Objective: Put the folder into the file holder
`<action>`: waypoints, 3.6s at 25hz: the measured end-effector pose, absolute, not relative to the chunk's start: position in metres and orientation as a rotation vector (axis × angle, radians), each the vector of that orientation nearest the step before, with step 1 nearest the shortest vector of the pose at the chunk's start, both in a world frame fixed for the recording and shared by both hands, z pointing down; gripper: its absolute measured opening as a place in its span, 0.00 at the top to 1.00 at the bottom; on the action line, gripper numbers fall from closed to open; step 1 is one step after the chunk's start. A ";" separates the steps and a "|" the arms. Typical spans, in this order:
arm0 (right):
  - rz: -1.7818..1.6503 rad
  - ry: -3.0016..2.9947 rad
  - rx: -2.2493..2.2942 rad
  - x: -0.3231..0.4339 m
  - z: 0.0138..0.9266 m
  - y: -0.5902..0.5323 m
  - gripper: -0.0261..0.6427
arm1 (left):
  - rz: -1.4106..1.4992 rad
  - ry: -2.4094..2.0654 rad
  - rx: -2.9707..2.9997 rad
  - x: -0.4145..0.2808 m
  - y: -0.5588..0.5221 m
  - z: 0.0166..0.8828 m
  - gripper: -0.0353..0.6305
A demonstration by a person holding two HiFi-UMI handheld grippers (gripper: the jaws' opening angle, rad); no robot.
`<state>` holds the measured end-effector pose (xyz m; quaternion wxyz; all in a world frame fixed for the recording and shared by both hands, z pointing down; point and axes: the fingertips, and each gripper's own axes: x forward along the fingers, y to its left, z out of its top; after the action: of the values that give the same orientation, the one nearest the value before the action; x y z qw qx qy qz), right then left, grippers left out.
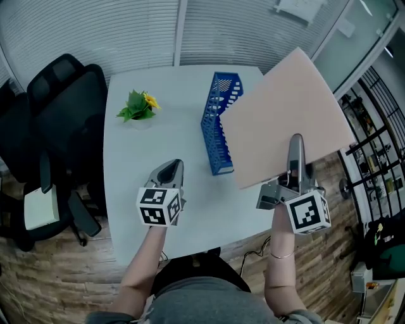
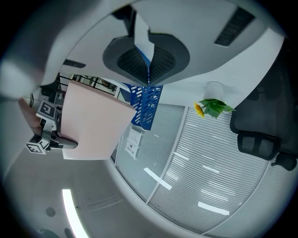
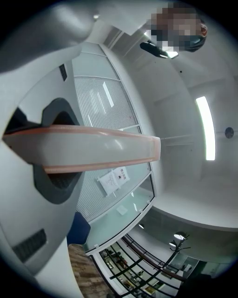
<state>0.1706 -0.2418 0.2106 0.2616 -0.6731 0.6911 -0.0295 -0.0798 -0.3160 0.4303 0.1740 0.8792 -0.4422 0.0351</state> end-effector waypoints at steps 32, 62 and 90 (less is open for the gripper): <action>0.180 1.936 -1.926 0.145 0.213 -0.334 0.72 | 0.132 -1.291 2.469 -0.084 -0.328 0.434 0.91; 0.199 1.988 -1.963 0.121 0.281 -0.361 0.72 | 0.229 -1.326 2.413 -0.102 -0.334 0.463 0.91; 0.089 2.111 -2.102 0.112 0.358 -0.370 0.70 | 0.251 -1.276 2.389 -0.092 -0.338 0.483 0.91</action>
<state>0.1118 -0.3698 0.3579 0.0805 -0.7030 0.7060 0.0299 -0.0924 -0.3378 0.4828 0.2092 0.8589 -0.4588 0.0904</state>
